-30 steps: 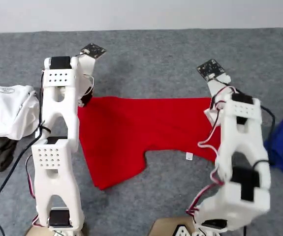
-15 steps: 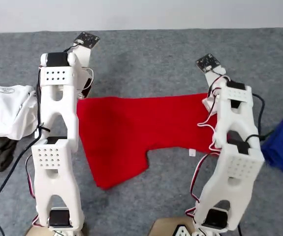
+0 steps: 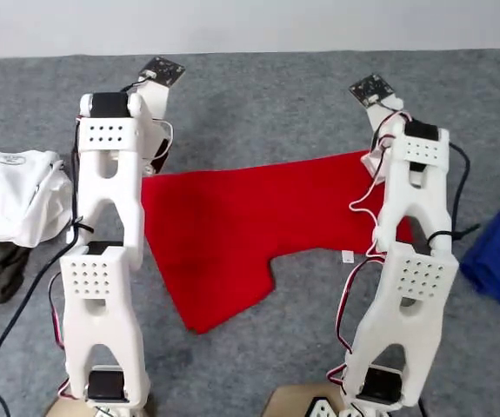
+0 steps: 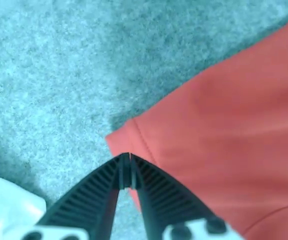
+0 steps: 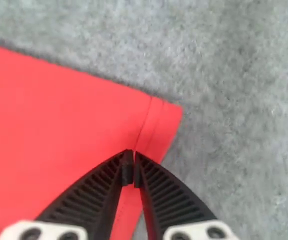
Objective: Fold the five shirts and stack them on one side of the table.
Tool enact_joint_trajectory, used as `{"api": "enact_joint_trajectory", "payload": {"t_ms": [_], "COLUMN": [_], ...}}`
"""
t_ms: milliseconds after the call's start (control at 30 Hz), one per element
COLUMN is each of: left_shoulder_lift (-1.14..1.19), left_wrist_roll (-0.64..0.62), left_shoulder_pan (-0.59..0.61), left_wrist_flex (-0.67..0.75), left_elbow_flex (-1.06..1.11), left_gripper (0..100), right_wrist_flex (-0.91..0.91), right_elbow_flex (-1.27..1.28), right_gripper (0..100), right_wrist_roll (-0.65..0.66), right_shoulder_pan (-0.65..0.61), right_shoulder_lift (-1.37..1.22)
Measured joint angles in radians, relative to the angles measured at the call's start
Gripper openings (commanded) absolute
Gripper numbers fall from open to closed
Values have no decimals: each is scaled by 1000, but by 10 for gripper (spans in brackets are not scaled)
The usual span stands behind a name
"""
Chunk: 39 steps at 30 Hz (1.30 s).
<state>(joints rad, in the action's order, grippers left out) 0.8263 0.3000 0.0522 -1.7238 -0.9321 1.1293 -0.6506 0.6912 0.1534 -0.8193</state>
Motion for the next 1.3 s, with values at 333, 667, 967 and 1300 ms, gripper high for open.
{"api": "enact_joint_trajectory", "payload": {"t_ms": [333,667,967,1300], "left_shoulder_lift": [0,0,0,0], "left_wrist_roll": [0,0,0,0], "left_shoulder_pan": [-48,-44,-44,-44], "left_wrist_flex": [0,0,0,0], "left_elbow_flex": [0,0,0,0], "left_gripper": [7,7,7,7], "right_wrist_flex": [-117,-195,-15,279], "right_elbow_flex": [-40,-41,-69,-69], "right_gripper": [10,10,11,13], "right_wrist_roll": [0,0,0,-26], "right_shoulder_pan": [-21,-64,-75,-75], "right_shoulder_lift": [-103,-120,-61,117]}}
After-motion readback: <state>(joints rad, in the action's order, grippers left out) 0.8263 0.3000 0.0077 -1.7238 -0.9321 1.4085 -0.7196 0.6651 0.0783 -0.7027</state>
